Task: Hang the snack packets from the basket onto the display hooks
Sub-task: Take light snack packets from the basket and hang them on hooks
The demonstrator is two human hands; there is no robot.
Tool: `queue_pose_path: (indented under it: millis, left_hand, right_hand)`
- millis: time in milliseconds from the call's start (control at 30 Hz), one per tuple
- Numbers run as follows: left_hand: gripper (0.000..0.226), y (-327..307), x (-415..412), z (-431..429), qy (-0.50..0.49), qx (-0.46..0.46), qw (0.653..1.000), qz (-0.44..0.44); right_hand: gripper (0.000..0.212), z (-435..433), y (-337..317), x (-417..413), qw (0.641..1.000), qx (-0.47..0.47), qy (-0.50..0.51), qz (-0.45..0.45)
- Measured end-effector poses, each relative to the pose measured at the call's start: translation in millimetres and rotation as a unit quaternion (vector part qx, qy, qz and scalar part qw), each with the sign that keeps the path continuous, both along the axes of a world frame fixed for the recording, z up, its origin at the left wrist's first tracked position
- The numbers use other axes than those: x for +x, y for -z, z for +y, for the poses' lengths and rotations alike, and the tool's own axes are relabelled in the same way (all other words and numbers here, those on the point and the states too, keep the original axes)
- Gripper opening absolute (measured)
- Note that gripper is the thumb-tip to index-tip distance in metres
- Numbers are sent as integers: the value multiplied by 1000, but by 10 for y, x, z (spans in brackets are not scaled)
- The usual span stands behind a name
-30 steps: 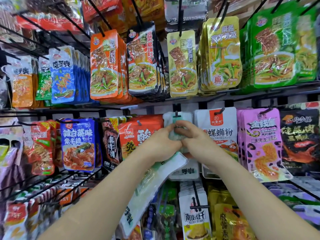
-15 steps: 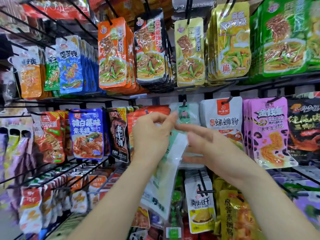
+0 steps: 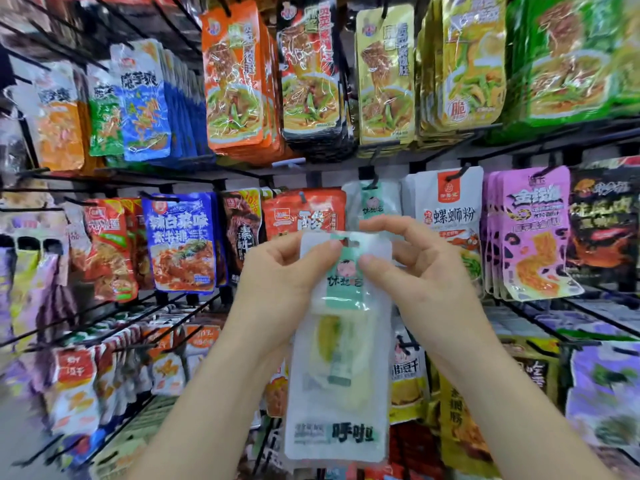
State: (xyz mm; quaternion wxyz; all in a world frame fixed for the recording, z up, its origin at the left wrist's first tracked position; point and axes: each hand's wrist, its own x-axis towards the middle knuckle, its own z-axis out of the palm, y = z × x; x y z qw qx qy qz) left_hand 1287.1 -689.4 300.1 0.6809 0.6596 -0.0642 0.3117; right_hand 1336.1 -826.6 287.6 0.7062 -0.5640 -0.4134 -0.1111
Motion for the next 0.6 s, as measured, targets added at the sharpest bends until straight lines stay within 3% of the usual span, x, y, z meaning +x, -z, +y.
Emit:
queue_pose_path:
  millis: [67,167,267,400,500,600]
  left_hand:
    - [11,8,3,-60,7,-21,999,-24]
    - [22,0,25,-139,10,-36,999,-35]
    - [20,-13,67,-200,18,-52,998,-22]
    - [13,-33,145,-244,18,-94,994,-51]
    - [28,-48,201,-201,-41,30,994,-99]
    - [28,-135,292,-148,-127,213,959,-139]
  right_hand:
    - [37,-24,10,-26,1000,-4,-24,17]
    - [49,-114,46,-72,997,-53,21,-48]
    - [56,-194,38,-73,995,-65,26,-66]
    - [43,-248,-15,-29,993,-67,69,-73]
    - [40,-272,-51,68,996,-35,81,-29]
    - [44,-278,-178,215,994,-43,101,-26]
